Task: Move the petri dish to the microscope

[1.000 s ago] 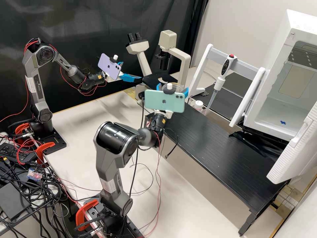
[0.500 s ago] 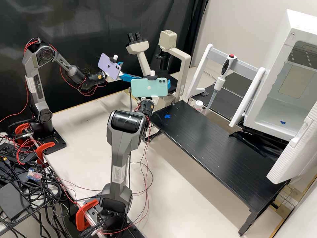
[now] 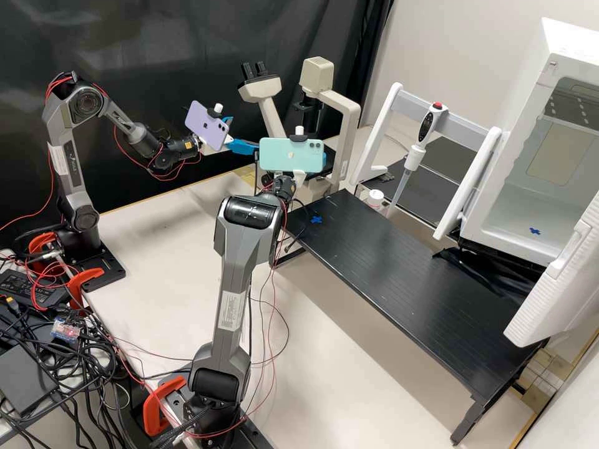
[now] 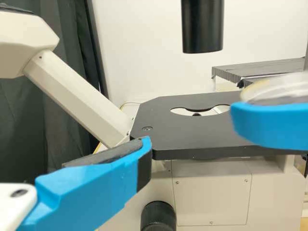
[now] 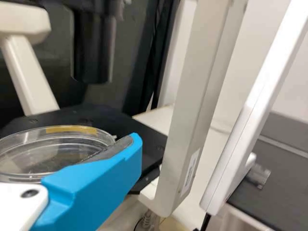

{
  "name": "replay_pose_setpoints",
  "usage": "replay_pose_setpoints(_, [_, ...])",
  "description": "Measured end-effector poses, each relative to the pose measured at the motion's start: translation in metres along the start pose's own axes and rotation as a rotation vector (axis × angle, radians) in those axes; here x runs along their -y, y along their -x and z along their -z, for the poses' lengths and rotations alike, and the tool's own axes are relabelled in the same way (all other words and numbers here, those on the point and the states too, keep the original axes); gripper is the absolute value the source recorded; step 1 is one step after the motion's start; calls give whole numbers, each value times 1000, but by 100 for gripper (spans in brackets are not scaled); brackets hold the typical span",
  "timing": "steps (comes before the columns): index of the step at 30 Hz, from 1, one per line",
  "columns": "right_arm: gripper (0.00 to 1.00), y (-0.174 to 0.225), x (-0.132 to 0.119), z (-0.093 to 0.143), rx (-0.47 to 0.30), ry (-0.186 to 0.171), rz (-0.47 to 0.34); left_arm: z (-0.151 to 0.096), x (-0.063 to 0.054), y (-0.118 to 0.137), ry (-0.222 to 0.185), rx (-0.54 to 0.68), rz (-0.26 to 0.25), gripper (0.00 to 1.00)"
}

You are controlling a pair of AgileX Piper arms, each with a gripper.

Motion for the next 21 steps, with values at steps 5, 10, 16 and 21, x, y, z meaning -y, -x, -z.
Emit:
replay_pose_setpoints(5, [0, -23, 7, -5, 33, -14, 24, 0, 0, 0, 0, 0, 0, 100])
replay_pose_setpoints(10, [0, -42, 11, 0, 48, -47, 22, 0, 0, 0, 0, 0, 0, 100])
replay_pose_setpoints(16, [0, -61, 17, 4, 72, -66, 53, 0, 0, 0, 0, 0, 0, 100])
replay_pose_setpoints(21, [0, -78, 20, 4, 107, -71, 75, 0, 0, 0, 0, 0, 0, 100])
